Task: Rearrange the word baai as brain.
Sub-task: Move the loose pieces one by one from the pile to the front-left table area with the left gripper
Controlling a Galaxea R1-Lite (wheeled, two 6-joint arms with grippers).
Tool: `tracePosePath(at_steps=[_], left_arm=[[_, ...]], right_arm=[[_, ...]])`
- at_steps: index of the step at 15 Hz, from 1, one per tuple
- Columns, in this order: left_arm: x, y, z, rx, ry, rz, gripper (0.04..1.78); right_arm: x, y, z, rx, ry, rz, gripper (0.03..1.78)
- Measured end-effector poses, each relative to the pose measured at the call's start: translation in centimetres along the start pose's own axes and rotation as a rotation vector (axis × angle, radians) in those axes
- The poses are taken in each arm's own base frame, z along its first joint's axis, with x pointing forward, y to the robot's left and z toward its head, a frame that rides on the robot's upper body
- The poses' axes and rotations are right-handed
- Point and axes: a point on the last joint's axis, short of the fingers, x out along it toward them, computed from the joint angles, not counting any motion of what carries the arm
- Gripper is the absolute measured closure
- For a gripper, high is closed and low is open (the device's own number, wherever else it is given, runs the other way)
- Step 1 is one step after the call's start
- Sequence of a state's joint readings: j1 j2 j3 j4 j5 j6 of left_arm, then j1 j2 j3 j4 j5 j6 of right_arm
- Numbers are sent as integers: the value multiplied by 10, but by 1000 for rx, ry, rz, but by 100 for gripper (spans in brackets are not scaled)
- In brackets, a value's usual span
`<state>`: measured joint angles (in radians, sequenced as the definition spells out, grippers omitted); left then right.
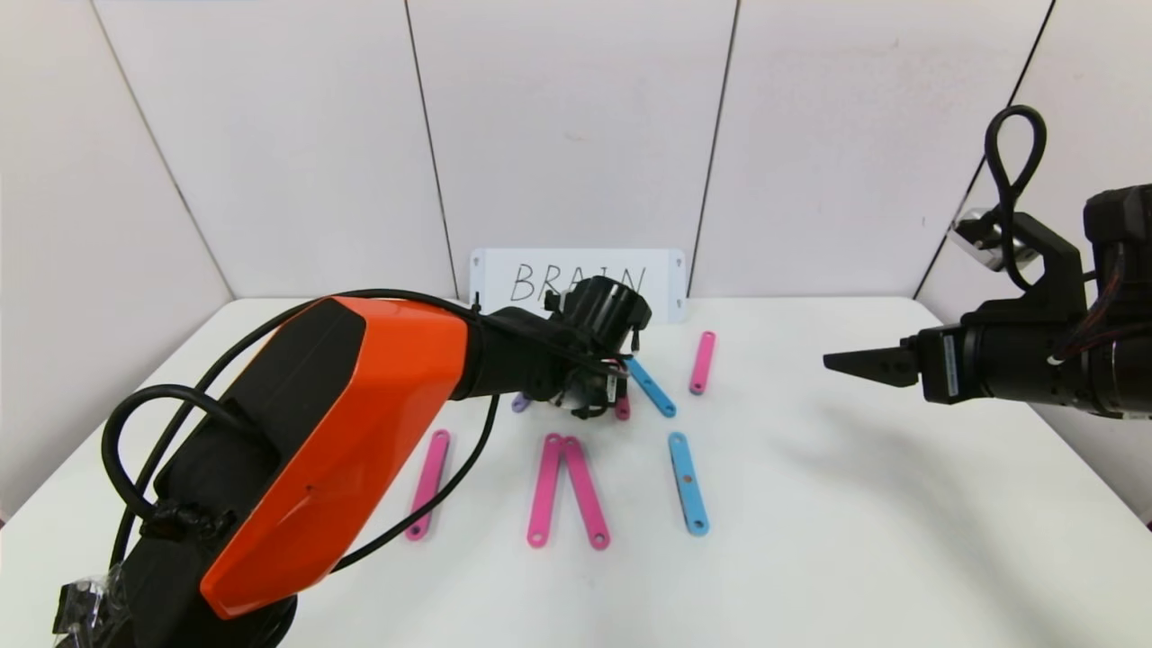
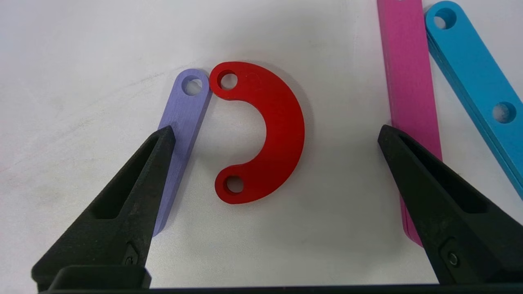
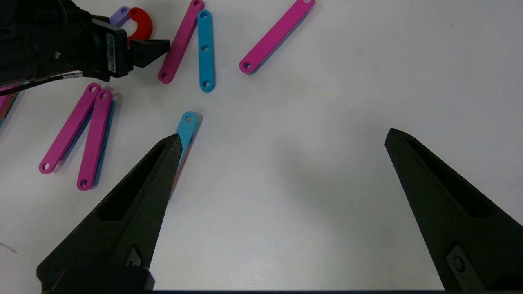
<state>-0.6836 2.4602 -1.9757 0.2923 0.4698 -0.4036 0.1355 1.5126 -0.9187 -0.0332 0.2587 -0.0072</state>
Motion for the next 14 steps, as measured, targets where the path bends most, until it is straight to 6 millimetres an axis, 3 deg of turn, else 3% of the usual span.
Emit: tracePosePath(at_steps=[14], left_arm=[[-5,-13,-6,13,0,-34,8]], right_arm=[[-10,-4,3,4,-31,-21,7]])
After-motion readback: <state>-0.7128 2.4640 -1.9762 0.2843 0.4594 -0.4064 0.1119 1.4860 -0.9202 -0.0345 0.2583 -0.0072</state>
